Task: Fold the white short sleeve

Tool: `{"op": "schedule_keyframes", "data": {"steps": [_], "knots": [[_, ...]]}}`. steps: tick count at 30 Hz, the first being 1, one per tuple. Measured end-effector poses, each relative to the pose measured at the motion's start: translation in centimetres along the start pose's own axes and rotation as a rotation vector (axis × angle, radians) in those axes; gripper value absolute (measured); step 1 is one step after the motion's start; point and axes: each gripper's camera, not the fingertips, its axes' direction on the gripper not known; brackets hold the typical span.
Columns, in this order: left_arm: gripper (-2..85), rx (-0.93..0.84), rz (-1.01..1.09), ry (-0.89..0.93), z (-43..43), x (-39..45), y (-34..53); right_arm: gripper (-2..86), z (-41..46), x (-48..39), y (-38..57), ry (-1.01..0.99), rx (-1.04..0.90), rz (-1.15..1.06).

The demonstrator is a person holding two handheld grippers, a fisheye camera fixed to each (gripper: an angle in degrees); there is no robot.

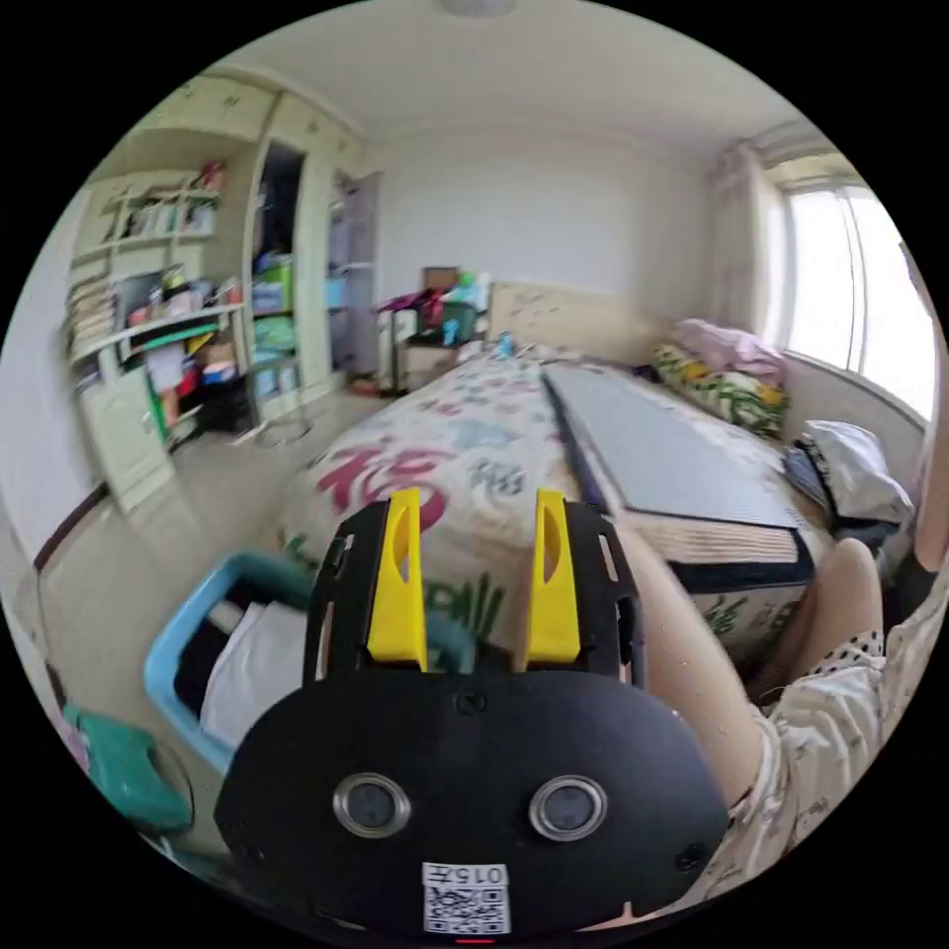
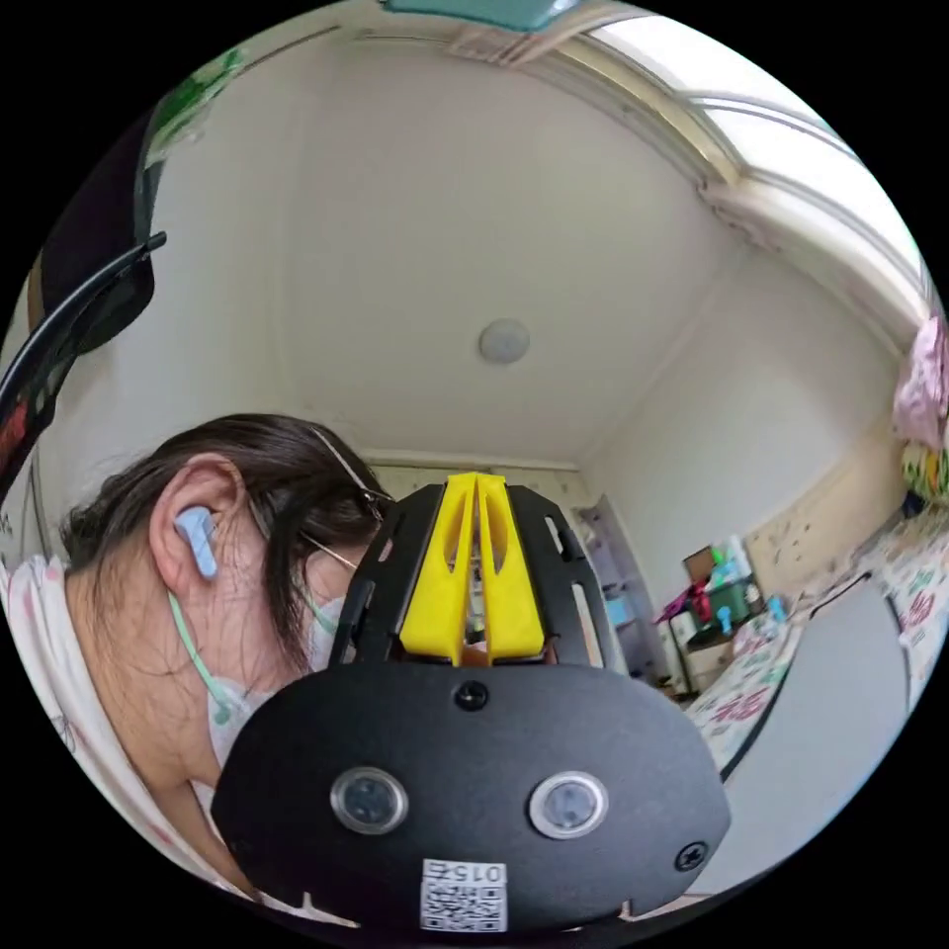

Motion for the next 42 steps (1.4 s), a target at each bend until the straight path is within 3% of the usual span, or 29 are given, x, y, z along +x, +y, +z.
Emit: {"op": "schedule_keyframes", "data": {"steps": [3,7,11,16,28,32,39,42], "knots": [[16.3,-0.090,-0.234,-0.057,-1.4,-8.0,6.5,-0.6,-0.1,-0.3,1.5,-0.119,-0.081,0.162],[16.5,-0.162,-0.408,-0.076,-2.0,-13.3,11.9,-0.5,-1.6,0.9,3.6,-0.125,-0.160,0.327],[17.4,-0.272,-0.508,-0.155,-0.9,-17.1,15.9,-0.5,-2.3,0.3,3.4,-0.189,-0.273,0.353],[17.7,-0.358,-0.591,-0.110,1.7,-19.8,18.1,-0.5,-5.5,1.1,3.7,-0.220,-0.313,0.412],[17.7,-0.543,-0.419,0.011,16.0,-16.5,10.3,-0.5,-9.5,7.3,4.0,-0.227,-0.503,0.365],[17.0,-0.675,-0.304,-0.068,21.1,-14.3,9.1,-0.5,-11.8,11.4,3.4,-0.139,-0.549,0.336],[12.6,-0.764,-0.075,-0.243,22.4,-10.7,8.8,-0.5,-18.2,22.6,2.1,0.039,-0.517,0.395],[8.2,-0.752,-0.132,-0.249,21.8,-12.1,8.9,-0.5,-20.8,26.8,1.2,0.094,-0.522,0.410]]}}
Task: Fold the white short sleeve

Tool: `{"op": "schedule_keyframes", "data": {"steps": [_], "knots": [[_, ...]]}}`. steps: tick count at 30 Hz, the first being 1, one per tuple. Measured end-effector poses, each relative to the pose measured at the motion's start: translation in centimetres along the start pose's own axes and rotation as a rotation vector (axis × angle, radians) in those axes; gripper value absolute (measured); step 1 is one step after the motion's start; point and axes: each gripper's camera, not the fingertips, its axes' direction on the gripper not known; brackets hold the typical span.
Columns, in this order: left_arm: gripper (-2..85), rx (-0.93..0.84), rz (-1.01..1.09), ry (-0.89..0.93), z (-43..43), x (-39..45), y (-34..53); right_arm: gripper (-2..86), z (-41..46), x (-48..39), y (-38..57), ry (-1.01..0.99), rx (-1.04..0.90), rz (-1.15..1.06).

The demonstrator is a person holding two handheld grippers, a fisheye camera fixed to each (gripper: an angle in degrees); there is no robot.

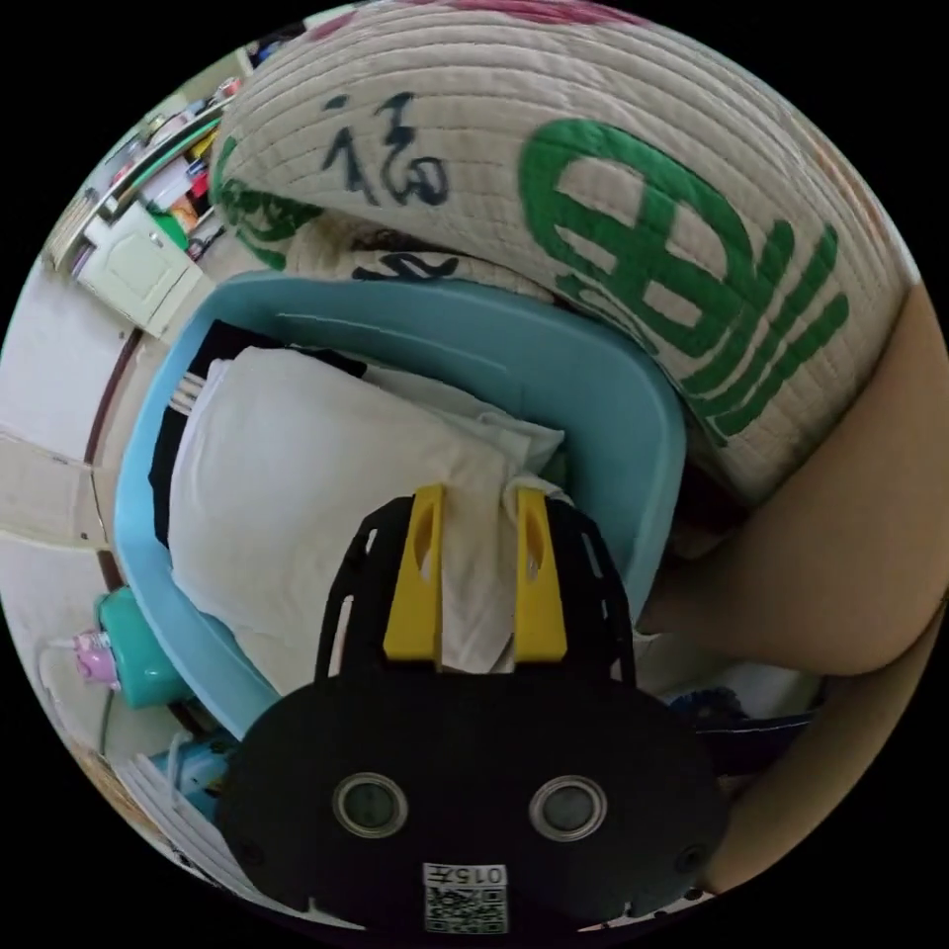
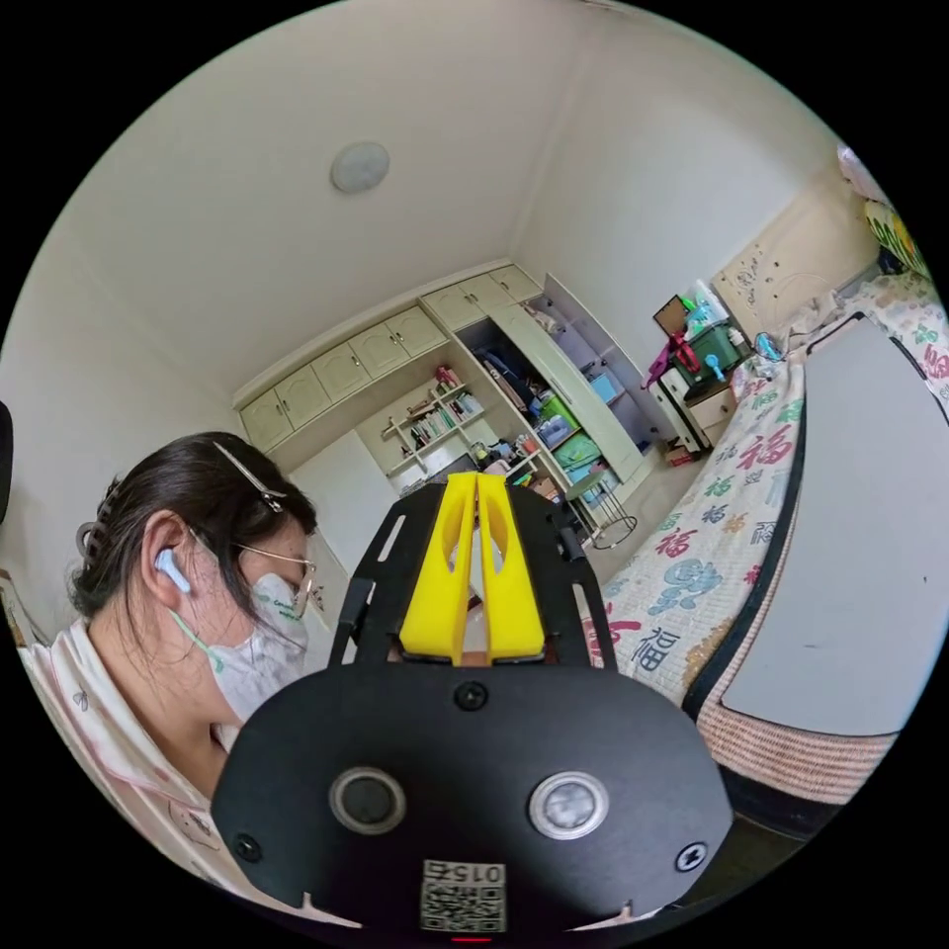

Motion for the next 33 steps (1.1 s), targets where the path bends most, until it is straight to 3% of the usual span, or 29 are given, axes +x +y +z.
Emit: {"op": "schedule_keyframes", "data": {"steps": [5,8,12,14,17,23,27,29,33], "knots": [[1.4,0.066,-0.344,0.347,-1.9,-9.6,3.1,-0.5,-5.7,4.5,-1.4,0.098,0.061,-0.015],[0.4,0.221,-0.354,0.358,-7.3,-12.3,6.2,-0.4,-8.1,6.5,-1.6,0.154,0.043,-0.070],[-0.2,0.443,-0.404,0.457,-14.3,-15.5,10.8,0.5,-7.9,10.8,-0.5,0.133,-0.122,-0.098],[-0.2,0.634,-0.400,0.555,-19.7,-17.1,13.7,1.7,-6.9,12.8,0.4,0.098,-0.197,-0.091],[0.0,0.870,-0.293,0.716,-26.4,-17.0,15.8,5.5,-4.8,14.9,1.9,0.066,-0.322,-0.108],[0.0,1.104,0.090,1.075,-36.4,-10.3,12.7,11.2,-3.9,16.8,2.2,0.017,-0.426,-0.162],[0.1,1.148,0.275,1.363,-39.2,-3.2,8.7,15.7,-6.3,18.5,1.5,0.010,-0.449,-0.162],[0.1,1.139,0.318,1.413,-39.5,0.6,6.9,17.0,-7.9,18.7,1.5,0.016,-0.463,-0.177],[0.0,0.989,0.366,1.548,-37.8,9.6,1.8,17.5,-10.9,19.8,0.8,0.167,-0.474,-0.223]]}}
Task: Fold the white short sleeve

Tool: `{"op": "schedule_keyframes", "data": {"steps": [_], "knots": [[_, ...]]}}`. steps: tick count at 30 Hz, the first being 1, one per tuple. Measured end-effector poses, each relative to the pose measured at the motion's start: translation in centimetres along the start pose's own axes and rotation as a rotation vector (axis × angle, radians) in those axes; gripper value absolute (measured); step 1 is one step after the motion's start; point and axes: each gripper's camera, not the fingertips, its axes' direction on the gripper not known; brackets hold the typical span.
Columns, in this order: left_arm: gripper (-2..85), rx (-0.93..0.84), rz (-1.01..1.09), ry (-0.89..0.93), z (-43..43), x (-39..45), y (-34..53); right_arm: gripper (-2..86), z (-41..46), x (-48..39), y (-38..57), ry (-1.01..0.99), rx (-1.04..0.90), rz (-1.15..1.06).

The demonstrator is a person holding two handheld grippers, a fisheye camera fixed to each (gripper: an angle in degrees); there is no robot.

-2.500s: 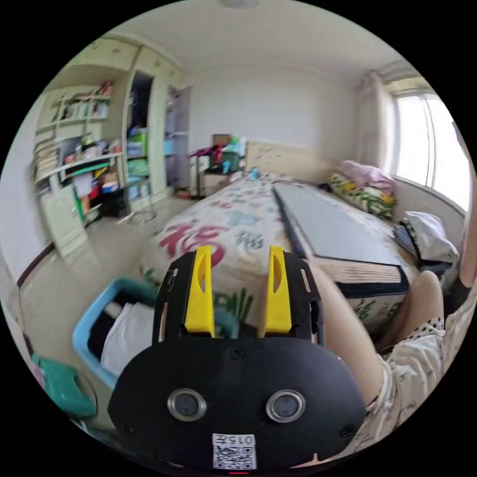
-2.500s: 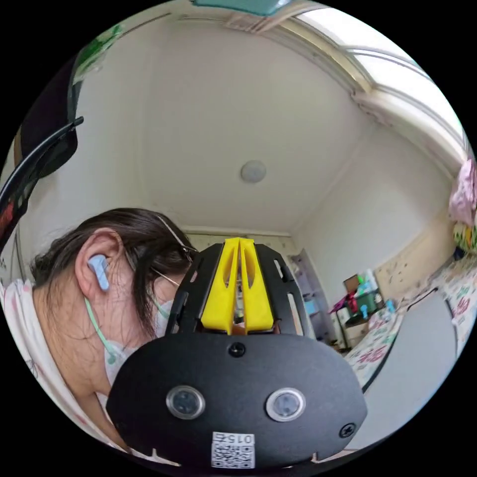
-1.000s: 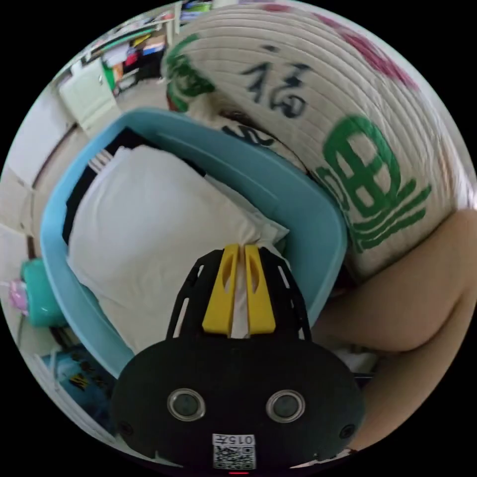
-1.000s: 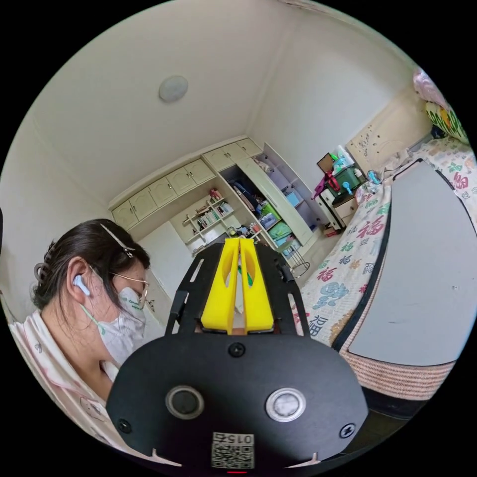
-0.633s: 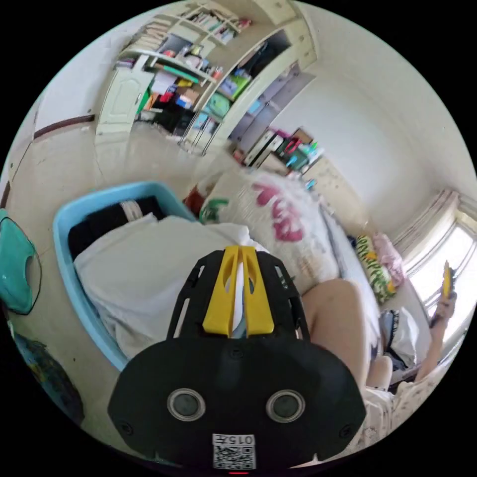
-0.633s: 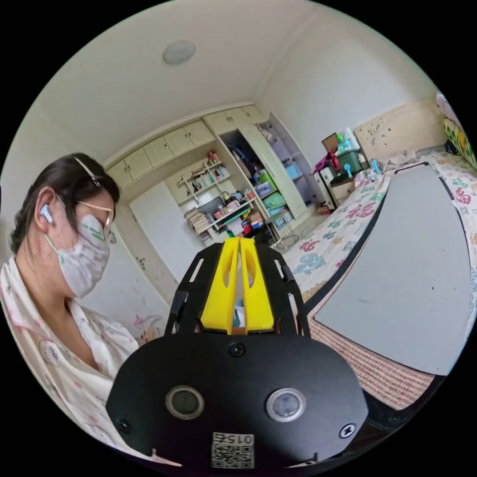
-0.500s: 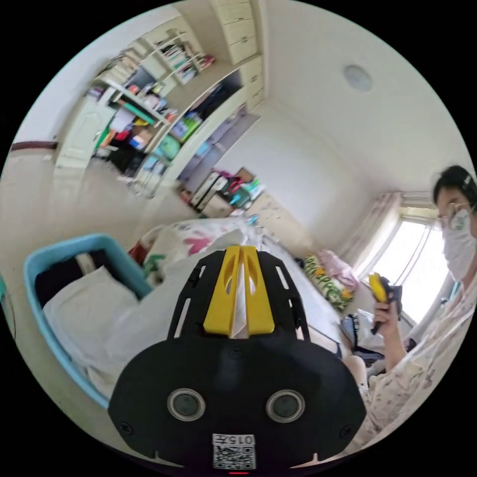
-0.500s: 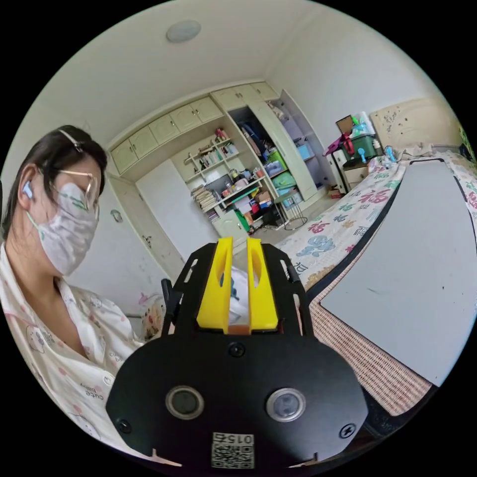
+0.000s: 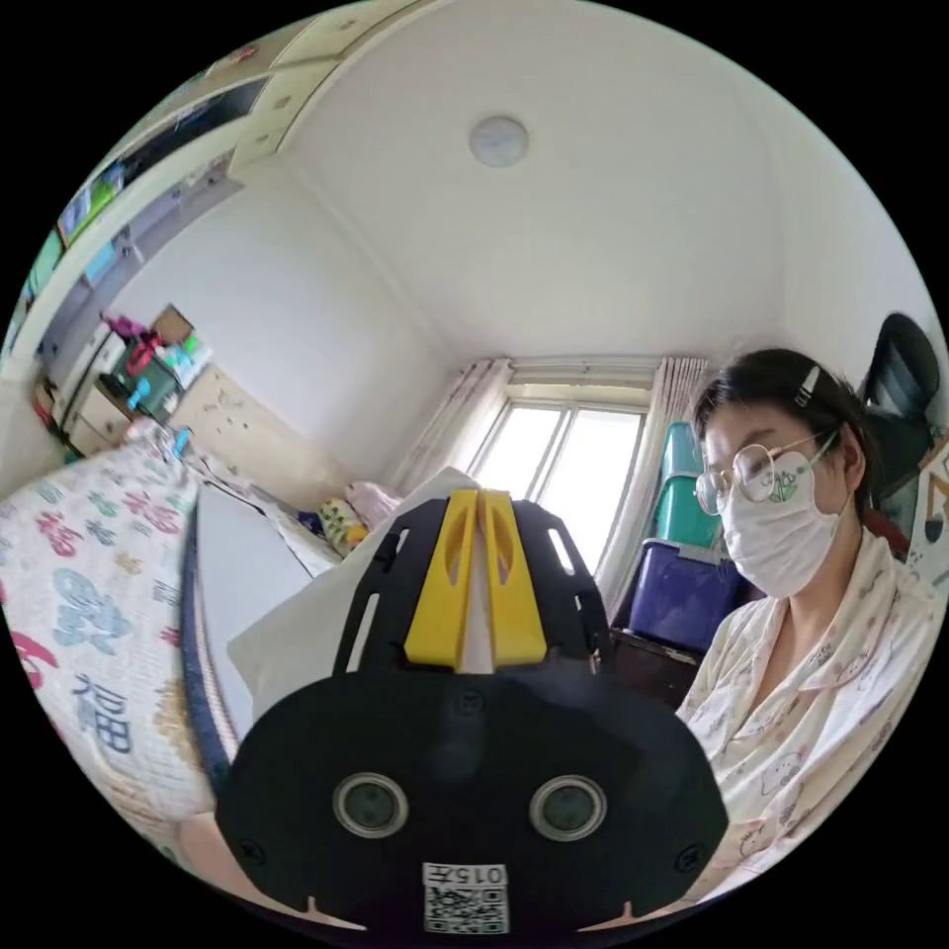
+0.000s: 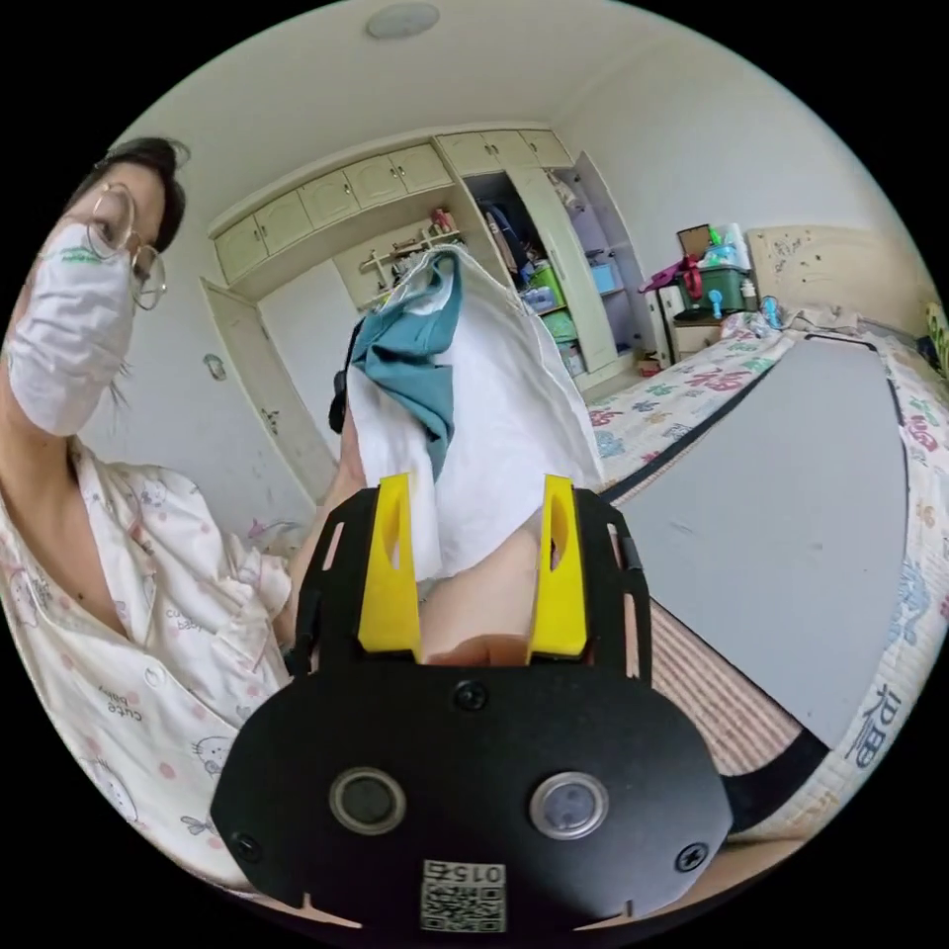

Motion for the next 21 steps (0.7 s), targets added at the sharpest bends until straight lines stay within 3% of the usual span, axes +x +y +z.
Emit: {"op": "schedule_keyframes", "data": {"steps": [8,14,17,19,21], "knots": [[0.1,-0.058,-0.085,0.291,11.4,-3.8,2.8,16.2,-12.6,9.2,-0.6,0.266,0.280,0.156],[-0.1,-0.089,-0.188,0.196,12.1,-9.2,6.6,16.6,-12.5,12.9,-2.3,0.344,0.287,0.133],[-0.4,-0.171,-0.283,0.184,12.6,-13.2,9.8,14.0,-6.7,17.6,-5.8,0.296,0.109,0.107],[-0.5,-0.160,-0.315,0.135,11.9,-15.0,11.4,5.1,-1.8,20.5,-8.3,0.185,-0.066,0.114],[-0.5,-0.143,-0.344,0.063,10.8,-16.4,12.2,1.6,0.7,21.2,-9.4,0.121,-0.145,0.123]]}}
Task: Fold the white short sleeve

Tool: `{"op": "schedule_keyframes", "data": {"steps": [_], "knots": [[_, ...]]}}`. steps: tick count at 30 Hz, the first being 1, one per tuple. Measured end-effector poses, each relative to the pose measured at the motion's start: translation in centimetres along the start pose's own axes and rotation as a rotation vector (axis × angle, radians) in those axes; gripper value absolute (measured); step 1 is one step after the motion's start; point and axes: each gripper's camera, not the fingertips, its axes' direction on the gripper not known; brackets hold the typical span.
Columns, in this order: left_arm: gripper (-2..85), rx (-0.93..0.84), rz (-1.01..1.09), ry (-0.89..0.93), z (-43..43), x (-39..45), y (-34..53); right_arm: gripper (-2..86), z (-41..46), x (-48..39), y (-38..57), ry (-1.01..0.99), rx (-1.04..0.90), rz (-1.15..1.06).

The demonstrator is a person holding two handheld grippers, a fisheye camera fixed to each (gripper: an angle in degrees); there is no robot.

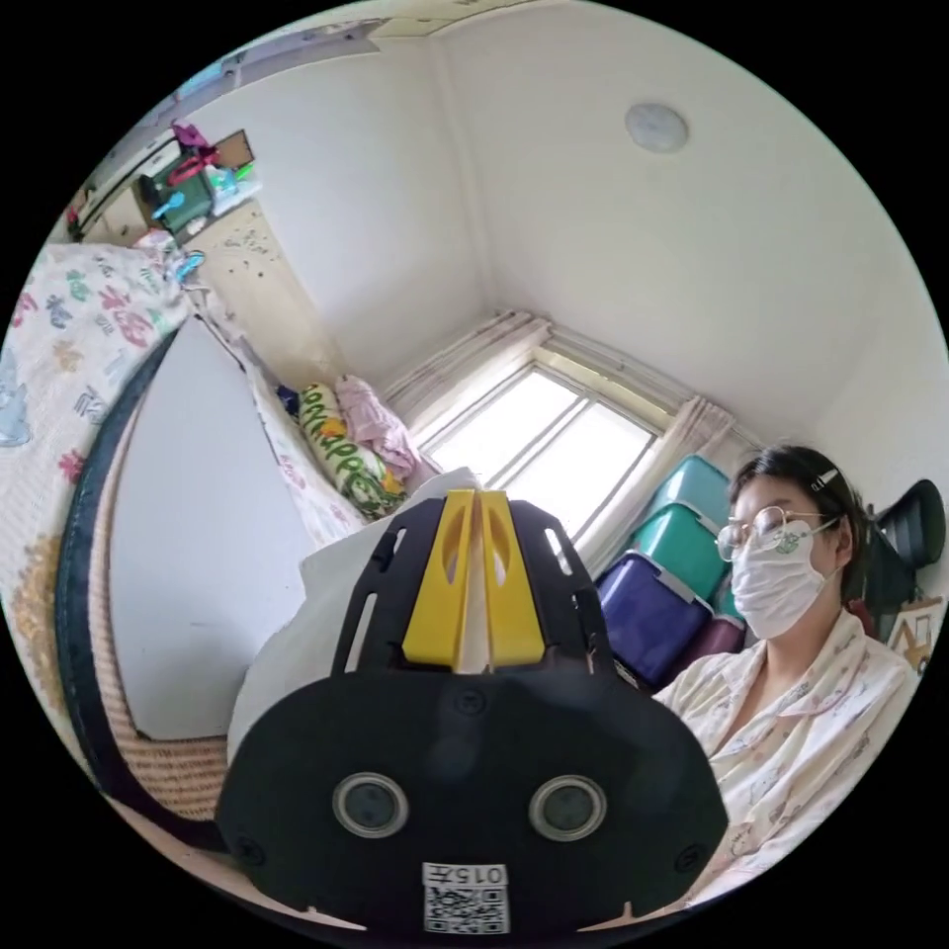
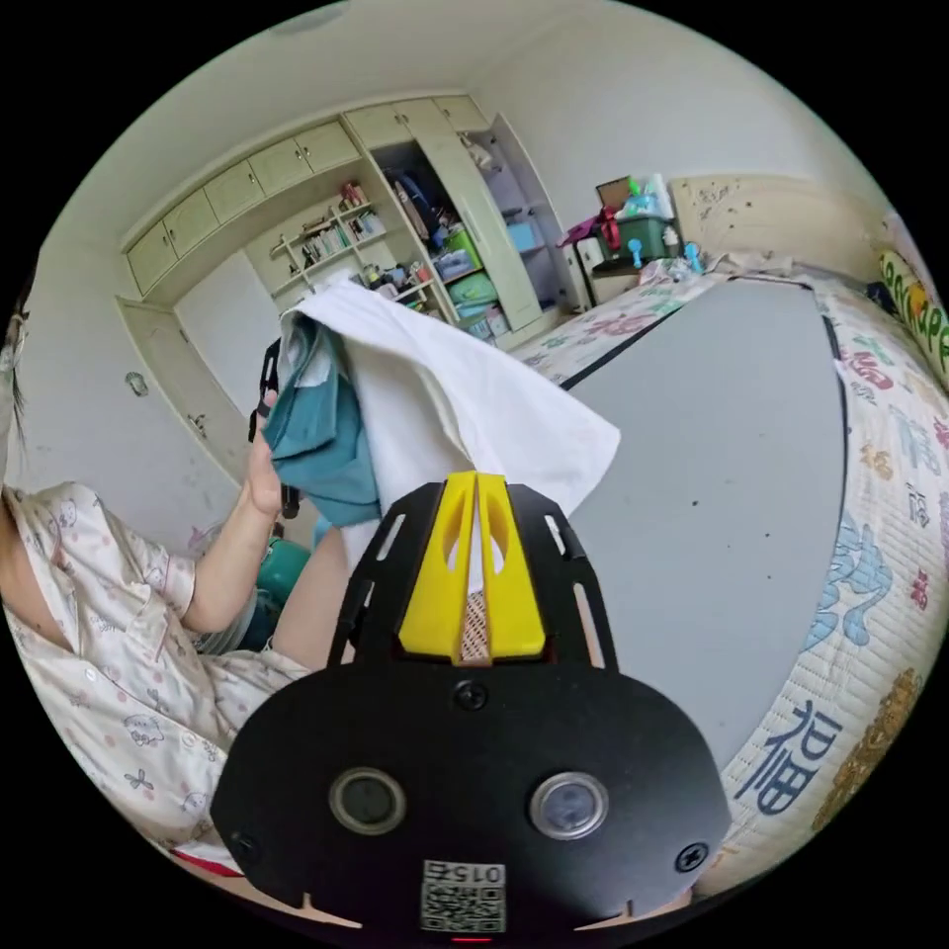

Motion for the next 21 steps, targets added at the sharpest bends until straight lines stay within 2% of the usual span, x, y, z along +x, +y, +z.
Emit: {"op": "schedule_keyframes", "data": {"steps": [3,5,8,14,21], "knots": [[-0.6,0.017,-0.024,-0.240,-2.8,-2.0,-0.4,0.3,0.2,0.0,-0.7,0.049,0.051,0.042],[-0.6,0.020,-0.039,-0.331,-4.0,-2.8,-0.5,0.2,-0.7,0.6,-0.7,0.116,0.111,0.120],[-0.6,0.036,-0.032,-0.400,-5.7,-3.7,-0.2,1.0,-2.8,1.6,-0.6,0.090,0.176,0.194],[-0.6,0.042,-0.066,-0.333,-7.0,-5.8,0.4,9.8,-1.6,-1.3,-3.6,0.054,0.063,0.147],[-0.7,0.071,-0.138,-0.216,-6.4,-7.7,2.2,13.5,5.0,-14.4,-8.9,-0.159,0.042,-0.034]]}}
